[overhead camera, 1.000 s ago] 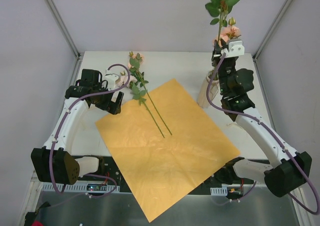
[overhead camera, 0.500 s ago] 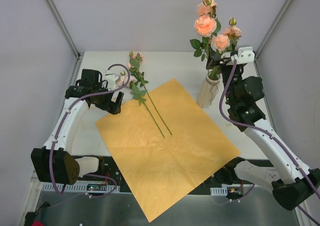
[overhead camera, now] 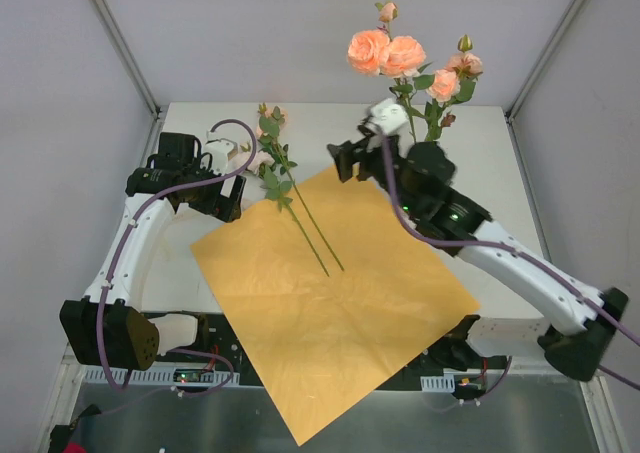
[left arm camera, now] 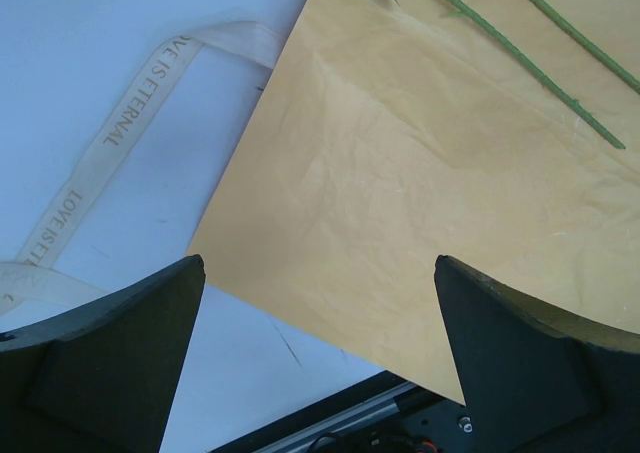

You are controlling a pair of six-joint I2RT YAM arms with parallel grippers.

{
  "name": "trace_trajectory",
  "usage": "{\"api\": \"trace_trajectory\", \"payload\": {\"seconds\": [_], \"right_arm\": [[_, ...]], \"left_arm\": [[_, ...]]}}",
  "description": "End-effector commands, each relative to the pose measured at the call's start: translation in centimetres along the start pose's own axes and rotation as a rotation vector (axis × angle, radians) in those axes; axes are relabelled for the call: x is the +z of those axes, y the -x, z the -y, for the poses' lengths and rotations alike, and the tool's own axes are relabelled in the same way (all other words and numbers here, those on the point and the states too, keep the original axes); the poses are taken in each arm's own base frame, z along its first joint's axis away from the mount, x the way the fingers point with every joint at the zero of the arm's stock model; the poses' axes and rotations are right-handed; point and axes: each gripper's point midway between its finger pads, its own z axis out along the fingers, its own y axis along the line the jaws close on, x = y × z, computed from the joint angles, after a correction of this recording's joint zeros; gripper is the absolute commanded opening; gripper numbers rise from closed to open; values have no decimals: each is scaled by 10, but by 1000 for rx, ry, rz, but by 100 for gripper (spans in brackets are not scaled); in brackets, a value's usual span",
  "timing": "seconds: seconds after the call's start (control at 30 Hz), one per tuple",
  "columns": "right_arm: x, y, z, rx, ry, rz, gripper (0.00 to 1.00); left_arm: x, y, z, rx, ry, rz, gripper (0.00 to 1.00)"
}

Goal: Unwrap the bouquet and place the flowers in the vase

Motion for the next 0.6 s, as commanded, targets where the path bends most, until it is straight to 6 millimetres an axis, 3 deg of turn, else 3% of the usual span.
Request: {"api": "trace_trajectory", "payload": {"seconds": [0.0, 0.03, 0.1, 0.13, 0.23, 0.4, 0.43, 0.47, 0.53, 0.57], "right_arm": [[21, -113, -66, 22, 202, -390, 71], [28, -142, -75, 10, 213, -462, 68], [40, -160, -83, 9, 224, -502, 66], [46, -186, -89, -6, 234, -568, 66], [60, -223, -107, -7, 285, -647, 64], [80, -269, -129, 70, 364, -744, 62], [83, -289, -132, 89, 366, -781, 62], [93, -286, -134, 127, 360, -773, 62], [101, -303, -132, 149, 356, -799, 60], [108, -302, -132, 156, 350, -791, 61]], "left_arm": [[-6, 1, -1, -12, 8, -2, 99], [-6, 1, -2, -11, 14, 0, 99], [-7, 0, -4, -8, 25, -5, 99], [-7, -1, -4, -7, 28, -6, 99], [-7, -2, -6, -6, 40, -7, 99], [-7, -3, -15, -17, 87, -21, 99], [-7, -2, -17, -19, 95, -18, 99], [-6, -1, -19, -25, 104, -16, 99], [-6, -2, -20, -31, 111, -16, 99], [-5, -3, -22, -29, 114, -18, 99]]}}
